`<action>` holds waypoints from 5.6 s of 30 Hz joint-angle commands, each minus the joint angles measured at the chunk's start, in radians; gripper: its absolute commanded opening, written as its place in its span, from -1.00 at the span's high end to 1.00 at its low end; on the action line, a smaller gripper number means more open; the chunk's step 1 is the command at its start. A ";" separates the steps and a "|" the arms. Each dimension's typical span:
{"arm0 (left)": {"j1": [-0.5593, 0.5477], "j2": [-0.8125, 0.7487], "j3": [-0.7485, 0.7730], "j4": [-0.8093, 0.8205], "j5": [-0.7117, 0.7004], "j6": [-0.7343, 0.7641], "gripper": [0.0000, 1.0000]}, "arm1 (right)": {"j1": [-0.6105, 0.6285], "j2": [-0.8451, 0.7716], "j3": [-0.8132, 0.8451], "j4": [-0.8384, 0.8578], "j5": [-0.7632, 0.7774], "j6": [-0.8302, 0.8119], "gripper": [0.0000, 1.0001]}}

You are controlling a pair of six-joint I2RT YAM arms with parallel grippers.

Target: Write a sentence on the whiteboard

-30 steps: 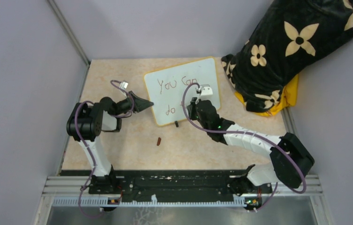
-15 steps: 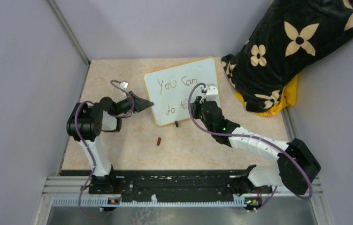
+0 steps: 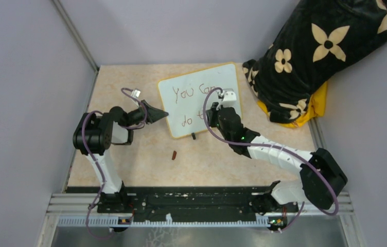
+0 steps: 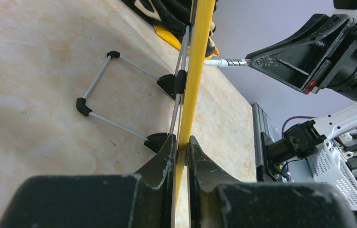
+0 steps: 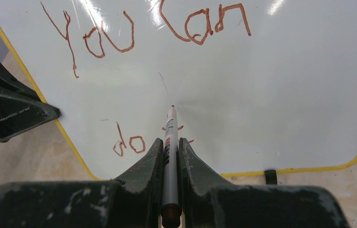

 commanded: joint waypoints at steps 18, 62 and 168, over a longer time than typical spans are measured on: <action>-0.022 0.020 -0.010 0.177 0.036 0.010 1.00 | -0.024 0.006 0.006 -0.002 0.014 0.010 1.00; -0.030 0.012 -0.013 0.169 0.040 0.016 1.00 | -0.023 0.004 0.019 -0.041 0.024 0.015 1.00; -0.031 0.014 -0.011 0.162 0.041 0.022 1.00 | -0.068 0.001 0.058 0.002 0.052 0.002 1.00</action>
